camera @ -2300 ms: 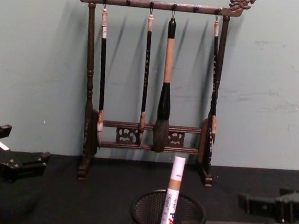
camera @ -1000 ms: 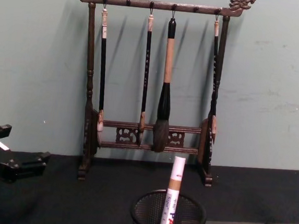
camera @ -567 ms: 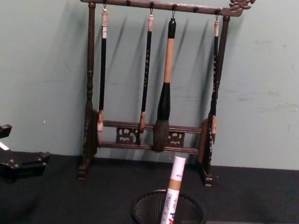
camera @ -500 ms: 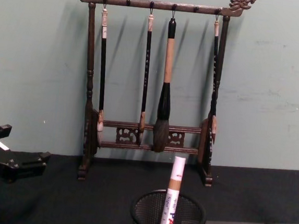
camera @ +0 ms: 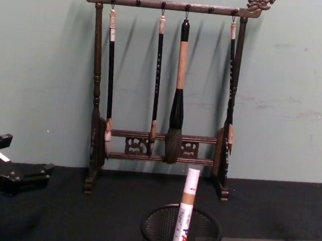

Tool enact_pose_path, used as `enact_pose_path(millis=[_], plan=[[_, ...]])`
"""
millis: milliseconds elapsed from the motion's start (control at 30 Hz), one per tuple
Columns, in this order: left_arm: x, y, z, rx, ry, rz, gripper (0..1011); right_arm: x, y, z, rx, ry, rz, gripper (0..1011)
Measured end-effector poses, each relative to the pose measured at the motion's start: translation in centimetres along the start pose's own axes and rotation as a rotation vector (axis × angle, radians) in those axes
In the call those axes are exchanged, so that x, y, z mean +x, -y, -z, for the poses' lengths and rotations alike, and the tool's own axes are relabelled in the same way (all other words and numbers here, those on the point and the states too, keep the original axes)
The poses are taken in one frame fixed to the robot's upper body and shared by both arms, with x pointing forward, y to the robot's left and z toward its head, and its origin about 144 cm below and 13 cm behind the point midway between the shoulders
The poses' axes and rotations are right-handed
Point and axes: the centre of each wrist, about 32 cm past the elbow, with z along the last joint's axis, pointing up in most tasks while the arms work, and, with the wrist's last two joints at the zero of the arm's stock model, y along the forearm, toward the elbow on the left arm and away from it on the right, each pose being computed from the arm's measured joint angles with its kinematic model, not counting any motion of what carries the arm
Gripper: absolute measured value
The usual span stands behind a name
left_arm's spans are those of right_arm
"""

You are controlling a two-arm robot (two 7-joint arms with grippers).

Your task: Pick up the water-based marker from the table and place it into the pen holder.

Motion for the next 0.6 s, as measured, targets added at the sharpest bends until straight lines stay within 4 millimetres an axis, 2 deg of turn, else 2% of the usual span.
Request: enact_pose_path(millis=[600], plan=[[0.00, 0.00, 0.00, 0.000, 0.000, 0.000, 1001, -0.01, -0.07, 0.07, 0.000, 0.009, 0.001, 1002]])
